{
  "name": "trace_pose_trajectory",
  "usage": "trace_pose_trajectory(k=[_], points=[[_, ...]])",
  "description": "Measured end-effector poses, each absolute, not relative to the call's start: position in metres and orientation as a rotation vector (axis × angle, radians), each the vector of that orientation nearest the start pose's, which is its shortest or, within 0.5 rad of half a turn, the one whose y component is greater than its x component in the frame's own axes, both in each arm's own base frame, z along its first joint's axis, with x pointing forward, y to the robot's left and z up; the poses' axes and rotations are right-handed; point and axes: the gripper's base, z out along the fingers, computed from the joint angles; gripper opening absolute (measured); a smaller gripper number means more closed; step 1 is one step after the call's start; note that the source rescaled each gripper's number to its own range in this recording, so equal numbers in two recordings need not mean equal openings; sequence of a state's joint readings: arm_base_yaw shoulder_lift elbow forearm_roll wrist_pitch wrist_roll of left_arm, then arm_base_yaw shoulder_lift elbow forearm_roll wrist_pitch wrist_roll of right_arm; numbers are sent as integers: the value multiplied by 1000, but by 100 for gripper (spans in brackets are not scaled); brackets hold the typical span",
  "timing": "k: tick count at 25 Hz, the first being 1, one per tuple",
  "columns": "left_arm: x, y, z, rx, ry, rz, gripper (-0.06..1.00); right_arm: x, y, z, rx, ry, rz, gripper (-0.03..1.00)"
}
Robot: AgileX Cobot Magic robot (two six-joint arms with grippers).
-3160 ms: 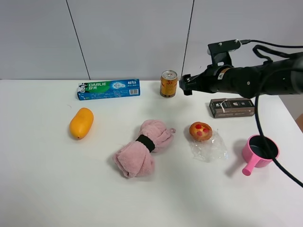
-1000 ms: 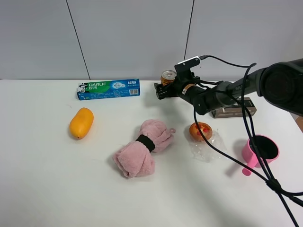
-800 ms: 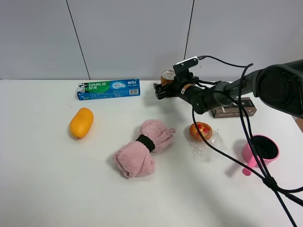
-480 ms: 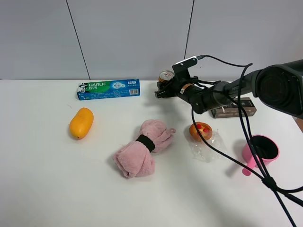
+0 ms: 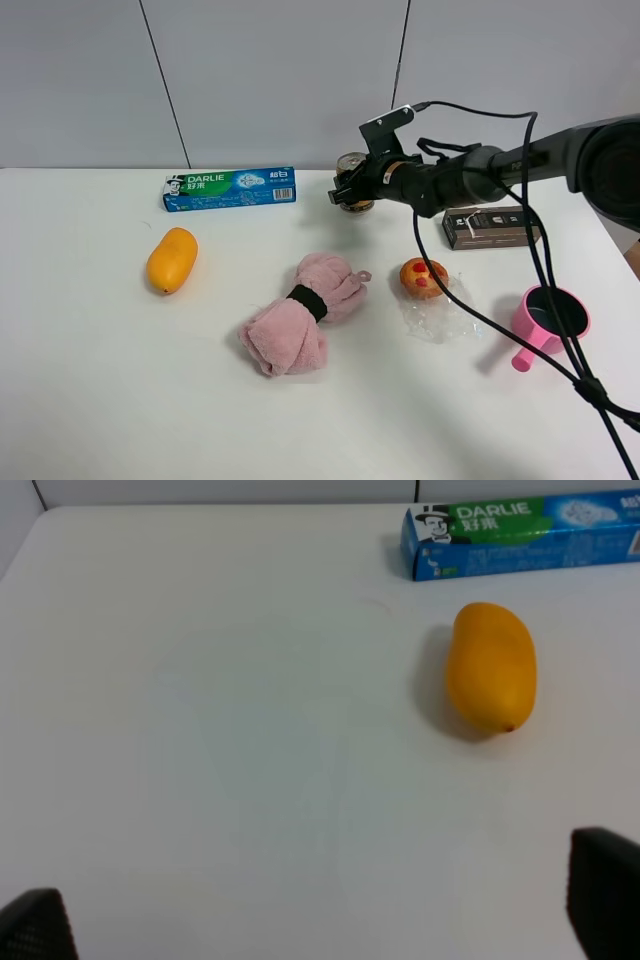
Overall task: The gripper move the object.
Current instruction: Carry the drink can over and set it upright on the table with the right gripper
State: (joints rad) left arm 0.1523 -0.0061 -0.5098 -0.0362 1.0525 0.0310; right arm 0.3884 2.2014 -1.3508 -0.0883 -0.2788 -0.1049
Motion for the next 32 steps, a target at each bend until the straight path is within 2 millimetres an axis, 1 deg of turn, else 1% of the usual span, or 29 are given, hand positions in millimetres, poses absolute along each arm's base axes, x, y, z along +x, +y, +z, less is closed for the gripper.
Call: trace_pose_trajectory(k=[6, 9, 11, 12, 14, 16, 17, 19, 25, 28, 30, 32], points=[[-6, -4, 281, -121, 2017, 73, 100, 415, 199, 200, -649, 1934, 167, 0], [-6, -4, 281, -121, 2017, 73, 100, 399, 212, 223, -691, 1923, 187, 0], [-6, -4, 281, -121, 2017, 73, 100, 386, 225, 235, -730, 1917, 207, 0], [-6, -4, 281, -121, 2017, 73, 100, 386, 225, 235, -730, 1917, 207, 0], [-6, -4, 281, -121, 2017, 73, 100, 372, 240, 243, -777, 1911, 231, 0], [-6, -4, 281, -121, 2017, 73, 100, 355, 261, 246, -836, 1888, 266, 0], [-6, -4, 281, -121, 2017, 73, 100, 340, 280, 246, -892, 1873, 298, 0], [-6, -4, 281, -121, 2017, 73, 100, 325, 298, 246, -943, 1854, 329, 0], [-6, -4, 281, -121, 2017, 73, 100, 287, 333, 245, -1057, 1807, 399, 0], [-6, -4, 281, -121, 2017, 73, 100, 265, 352, 241, -1124, 1784, 435, 0], [-6, -4, 281, -121, 2017, 73, 100, 250, 366, 233, -1175, 1772, 459, 0], [-6, -4, 281, -121, 2017, 73, 100, 239, 378, 223, -1214, 1760, 479, 0]])
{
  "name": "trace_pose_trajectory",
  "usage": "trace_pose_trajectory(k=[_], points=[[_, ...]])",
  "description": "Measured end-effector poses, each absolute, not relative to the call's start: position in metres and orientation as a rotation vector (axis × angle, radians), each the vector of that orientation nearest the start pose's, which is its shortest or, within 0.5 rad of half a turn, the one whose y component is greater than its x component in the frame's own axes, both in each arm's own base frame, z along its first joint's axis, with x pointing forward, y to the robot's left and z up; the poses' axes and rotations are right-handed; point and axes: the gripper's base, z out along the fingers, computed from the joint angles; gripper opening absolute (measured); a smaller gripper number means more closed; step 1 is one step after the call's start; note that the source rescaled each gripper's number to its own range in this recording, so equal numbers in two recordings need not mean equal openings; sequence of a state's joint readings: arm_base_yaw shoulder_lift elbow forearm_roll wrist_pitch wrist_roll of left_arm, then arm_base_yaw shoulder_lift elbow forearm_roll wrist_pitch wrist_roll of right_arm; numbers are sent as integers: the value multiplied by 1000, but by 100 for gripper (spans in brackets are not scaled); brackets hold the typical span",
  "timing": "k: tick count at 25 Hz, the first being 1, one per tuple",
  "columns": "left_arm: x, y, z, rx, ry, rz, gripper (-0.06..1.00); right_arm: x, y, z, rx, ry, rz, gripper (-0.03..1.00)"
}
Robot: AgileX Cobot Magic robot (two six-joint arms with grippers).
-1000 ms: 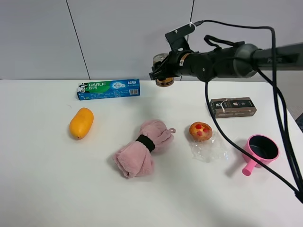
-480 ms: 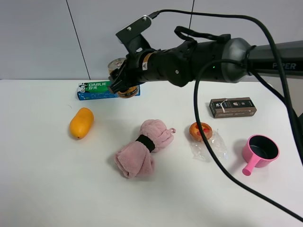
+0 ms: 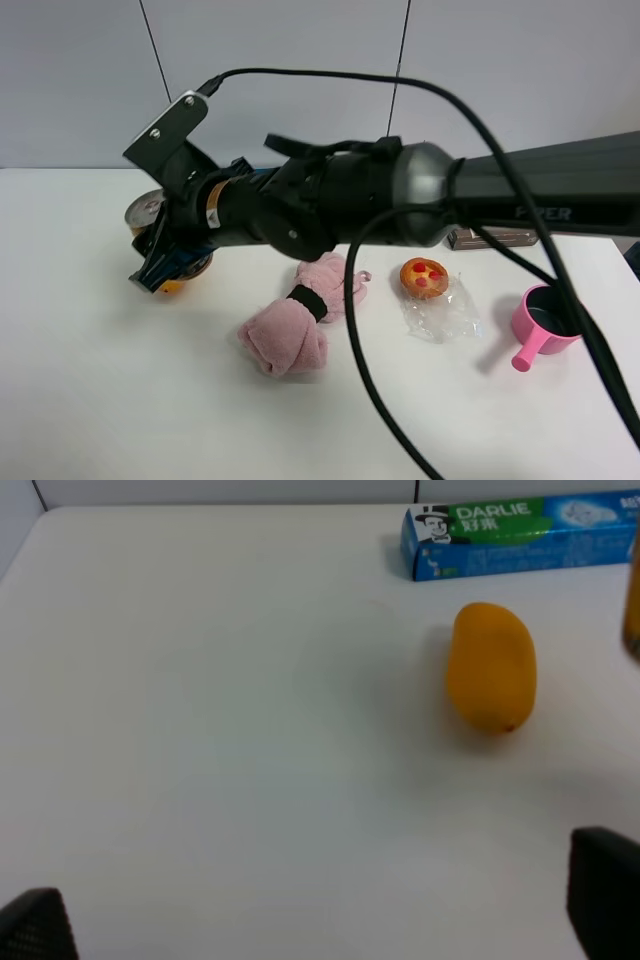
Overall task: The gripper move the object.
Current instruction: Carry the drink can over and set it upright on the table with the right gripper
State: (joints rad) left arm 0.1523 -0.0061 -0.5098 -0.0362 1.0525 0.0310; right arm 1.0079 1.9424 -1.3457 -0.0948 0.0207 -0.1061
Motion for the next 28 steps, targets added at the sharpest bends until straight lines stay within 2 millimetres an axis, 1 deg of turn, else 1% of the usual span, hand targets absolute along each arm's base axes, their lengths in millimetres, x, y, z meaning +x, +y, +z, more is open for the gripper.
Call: trace_pose_trajectory(k=[2, 6, 9, 13, 17, 23, 28], points=[[-6, -4, 281, -121, 2017, 73, 100, 231, 388, 210, -1238, 1742, 500, 0], [-6, -4, 281, -121, 2017, 73, 100, 231, 402, 184, -1263, 1655, 517, 0], [-6, -4, 281, -121, 2017, 73, 100, 232, 408, 168, -1298, 1586, 519, 0], [-6, -4, 281, -121, 2017, 73, 100, 233, 411, 147, -1297, 1603, 542, 0], [-6, -4, 281, -121, 2017, 73, 100, 231, 414, 134, -1330, 1577, 558, 0], [-6, -4, 281, -121, 2017, 73, 100, 225, 421, 116, -1397, 1454, 633, 0], [-6, -4, 281, -121, 2017, 73, 100, 222, 422, 105, -1443, 1453, 643, 0]])
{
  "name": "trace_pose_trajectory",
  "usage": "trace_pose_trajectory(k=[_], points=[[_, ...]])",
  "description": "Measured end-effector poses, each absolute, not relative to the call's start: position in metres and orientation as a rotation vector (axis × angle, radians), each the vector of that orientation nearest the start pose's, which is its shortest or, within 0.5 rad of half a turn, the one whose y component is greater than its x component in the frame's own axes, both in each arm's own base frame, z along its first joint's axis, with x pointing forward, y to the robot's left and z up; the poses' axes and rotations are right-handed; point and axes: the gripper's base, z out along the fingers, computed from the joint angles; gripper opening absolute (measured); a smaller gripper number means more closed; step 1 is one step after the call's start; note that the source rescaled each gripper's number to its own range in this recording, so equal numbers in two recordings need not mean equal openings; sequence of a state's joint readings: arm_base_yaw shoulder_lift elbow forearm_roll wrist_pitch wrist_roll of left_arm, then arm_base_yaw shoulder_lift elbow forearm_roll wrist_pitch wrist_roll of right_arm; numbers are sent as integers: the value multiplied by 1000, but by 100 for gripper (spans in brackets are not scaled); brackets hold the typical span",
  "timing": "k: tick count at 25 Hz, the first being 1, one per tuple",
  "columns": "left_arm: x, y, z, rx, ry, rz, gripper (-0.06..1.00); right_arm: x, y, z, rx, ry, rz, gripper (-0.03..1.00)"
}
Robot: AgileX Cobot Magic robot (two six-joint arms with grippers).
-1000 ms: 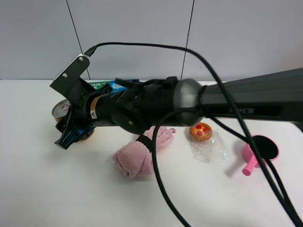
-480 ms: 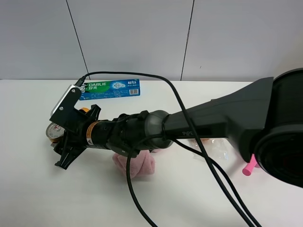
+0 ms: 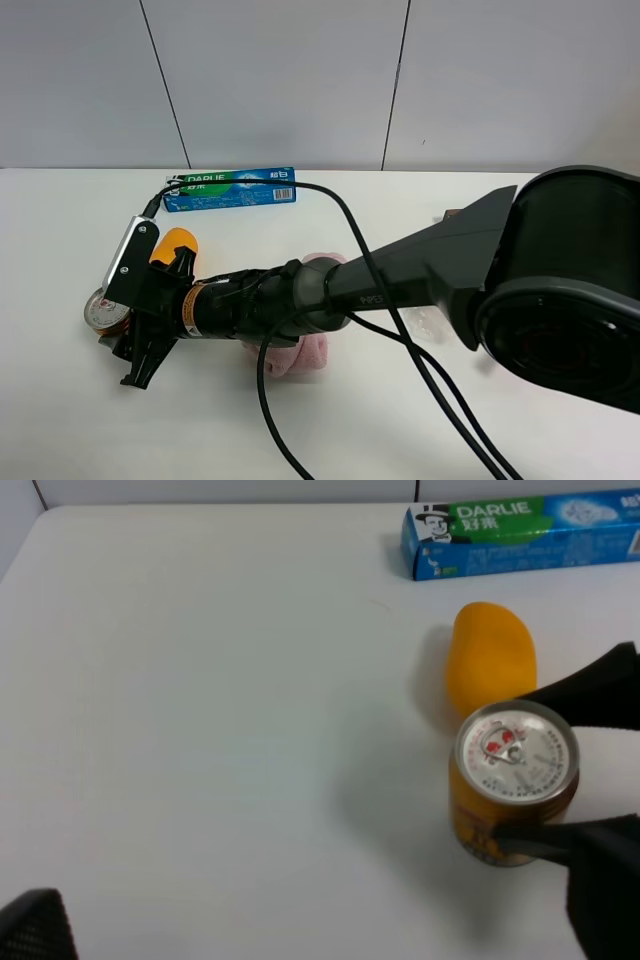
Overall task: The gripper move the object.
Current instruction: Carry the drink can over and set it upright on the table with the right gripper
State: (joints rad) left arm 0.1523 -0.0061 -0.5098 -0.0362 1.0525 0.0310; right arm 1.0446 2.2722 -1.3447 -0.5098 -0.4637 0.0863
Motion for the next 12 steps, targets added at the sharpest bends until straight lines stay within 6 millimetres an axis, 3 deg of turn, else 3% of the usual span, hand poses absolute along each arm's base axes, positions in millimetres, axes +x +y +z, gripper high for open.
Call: trace_pose_trajectory(k=[12], points=[[-6, -4, 281, -121, 2017, 73, 100, 219, 424, 99, -1363, 1526, 766, 0]])
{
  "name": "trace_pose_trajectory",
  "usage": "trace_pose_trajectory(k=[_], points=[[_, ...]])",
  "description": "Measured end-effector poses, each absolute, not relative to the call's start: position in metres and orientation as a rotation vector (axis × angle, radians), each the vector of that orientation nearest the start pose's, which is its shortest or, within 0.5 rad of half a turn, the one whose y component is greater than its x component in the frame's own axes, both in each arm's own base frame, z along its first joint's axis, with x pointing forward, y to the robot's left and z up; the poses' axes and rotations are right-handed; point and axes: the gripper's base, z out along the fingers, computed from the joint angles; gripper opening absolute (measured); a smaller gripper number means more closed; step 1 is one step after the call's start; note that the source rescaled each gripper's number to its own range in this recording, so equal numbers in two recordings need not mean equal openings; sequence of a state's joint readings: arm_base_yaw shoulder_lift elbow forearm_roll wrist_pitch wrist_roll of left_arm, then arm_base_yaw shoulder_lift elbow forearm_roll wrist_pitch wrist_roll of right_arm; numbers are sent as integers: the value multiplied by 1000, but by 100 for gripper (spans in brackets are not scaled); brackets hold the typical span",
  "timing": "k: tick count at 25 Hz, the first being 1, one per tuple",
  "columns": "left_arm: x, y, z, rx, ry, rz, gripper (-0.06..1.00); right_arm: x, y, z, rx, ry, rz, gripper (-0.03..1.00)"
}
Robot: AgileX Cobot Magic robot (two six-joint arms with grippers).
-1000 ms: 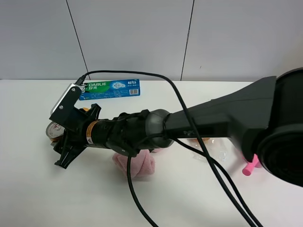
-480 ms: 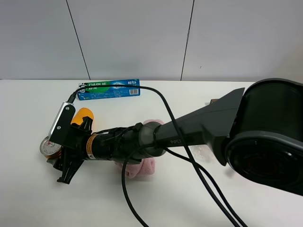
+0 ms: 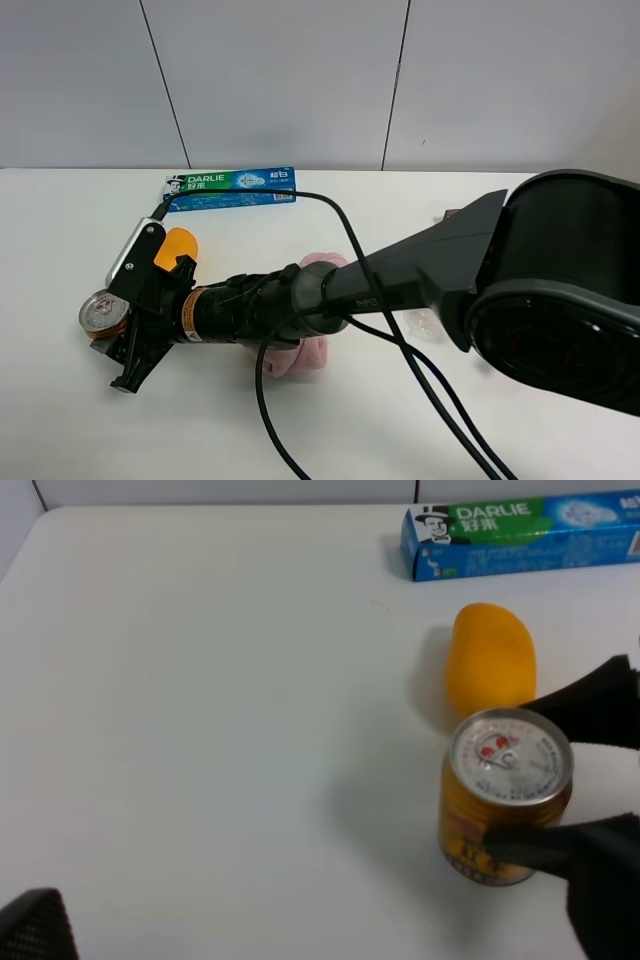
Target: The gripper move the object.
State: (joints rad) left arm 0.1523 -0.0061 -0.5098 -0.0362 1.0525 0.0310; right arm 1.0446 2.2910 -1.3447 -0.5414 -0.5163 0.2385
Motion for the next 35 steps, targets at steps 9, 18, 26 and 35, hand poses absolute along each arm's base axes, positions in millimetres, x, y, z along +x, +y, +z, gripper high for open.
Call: trace_pose_trajectory(k=[9, 18, 26, 35], points=[[-6, -4, 281, -121, 2017, 73, 100, 219, 423, 93, -1385, 1539, 746, 0], [-6, -4, 281, -121, 2017, 73, 100, 222, 423, 94, -1346, 1553, 741, 23], [-6, -4, 281, -121, 2017, 73, 100, 222, 427, 103, -1274, 1496, 814, 54], [-6, -4, 281, -121, 2017, 73, 100, 225, 421, 151, -1265, 1514, 736, 54]])
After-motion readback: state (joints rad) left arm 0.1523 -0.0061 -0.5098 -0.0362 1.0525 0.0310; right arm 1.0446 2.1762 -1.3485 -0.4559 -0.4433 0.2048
